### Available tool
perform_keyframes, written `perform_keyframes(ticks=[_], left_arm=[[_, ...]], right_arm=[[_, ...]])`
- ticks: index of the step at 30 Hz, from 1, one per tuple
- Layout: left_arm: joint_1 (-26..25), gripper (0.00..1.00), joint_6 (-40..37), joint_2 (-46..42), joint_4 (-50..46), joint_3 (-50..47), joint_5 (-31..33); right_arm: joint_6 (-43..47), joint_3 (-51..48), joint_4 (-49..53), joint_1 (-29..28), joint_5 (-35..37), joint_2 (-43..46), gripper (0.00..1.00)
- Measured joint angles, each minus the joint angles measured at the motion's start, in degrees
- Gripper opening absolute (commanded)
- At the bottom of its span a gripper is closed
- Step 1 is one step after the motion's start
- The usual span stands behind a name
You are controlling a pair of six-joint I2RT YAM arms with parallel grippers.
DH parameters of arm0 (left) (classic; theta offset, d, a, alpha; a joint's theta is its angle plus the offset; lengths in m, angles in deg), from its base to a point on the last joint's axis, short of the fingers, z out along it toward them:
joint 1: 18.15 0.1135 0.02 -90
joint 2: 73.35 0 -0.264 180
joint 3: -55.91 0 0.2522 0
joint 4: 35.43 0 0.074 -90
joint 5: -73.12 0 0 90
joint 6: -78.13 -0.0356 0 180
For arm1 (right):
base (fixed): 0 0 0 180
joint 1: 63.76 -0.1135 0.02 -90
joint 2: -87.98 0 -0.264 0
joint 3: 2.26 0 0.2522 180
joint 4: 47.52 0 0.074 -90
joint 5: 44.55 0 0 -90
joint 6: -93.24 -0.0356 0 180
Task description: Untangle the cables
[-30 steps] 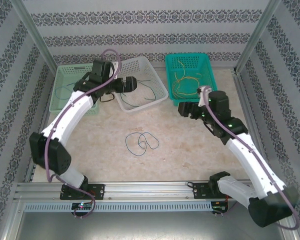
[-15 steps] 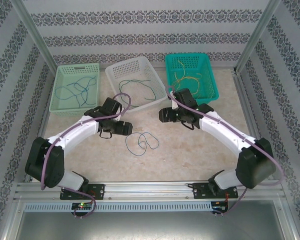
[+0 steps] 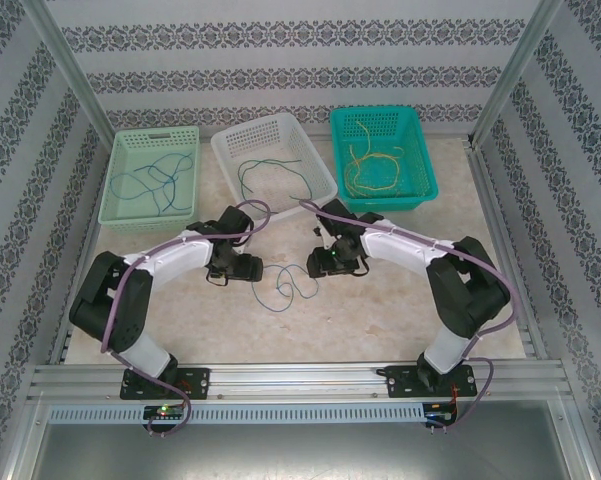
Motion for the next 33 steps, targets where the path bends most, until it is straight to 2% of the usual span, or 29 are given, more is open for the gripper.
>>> perform_keyframes(ticks=[4, 8, 10, 14, 19, 26, 33], left_arm=[[0.0, 0.74, 0.04, 1.62, 0.55, 0.04, 0.26], [-0.81, 0.74, 0.22, 2.49, 1.66, 0.39, 0.22], [-1.31, 0.74, 0.31, 2.95, 2.14, 0.72, 0.2], [-1.49, 0.74, 0.59, 3.37, 3.21, 0.81, 0.2], [-1.49, 0.72, 0.87, 3.5, 4.04, 0.81, 0.15], [-1.49, 0.69, 1.27, 1.62, 6.84, 0.37, -0.72], [-1.51, 0.72, 1.31, 0.15, 9.11, -0.2, -1.44]], right_arm=[[-0.68, -0.11, 0.02, -0.68, -1.55, -2.1, 0.52], [-1.77, -0.11, -0.48, -1.95, -3.3, -4.28, 0.45], [-2.25, -0.11, -0.63, -2.6, -3.76, -5.38, 0.37], [-2.97, -0.09, -0.66, -2.38, -3.58, -5.86, 0.16], [-3.26, -0.09, -1.4, -2.51, -3.54, -5.7, 0.0], [-3.67, -0.09, -3.19, -2.47, -1.22, 1.79, 0.0], [-4.13, -0.09, -4.81, -2.49, -0.46, 3.78, 0.0]])
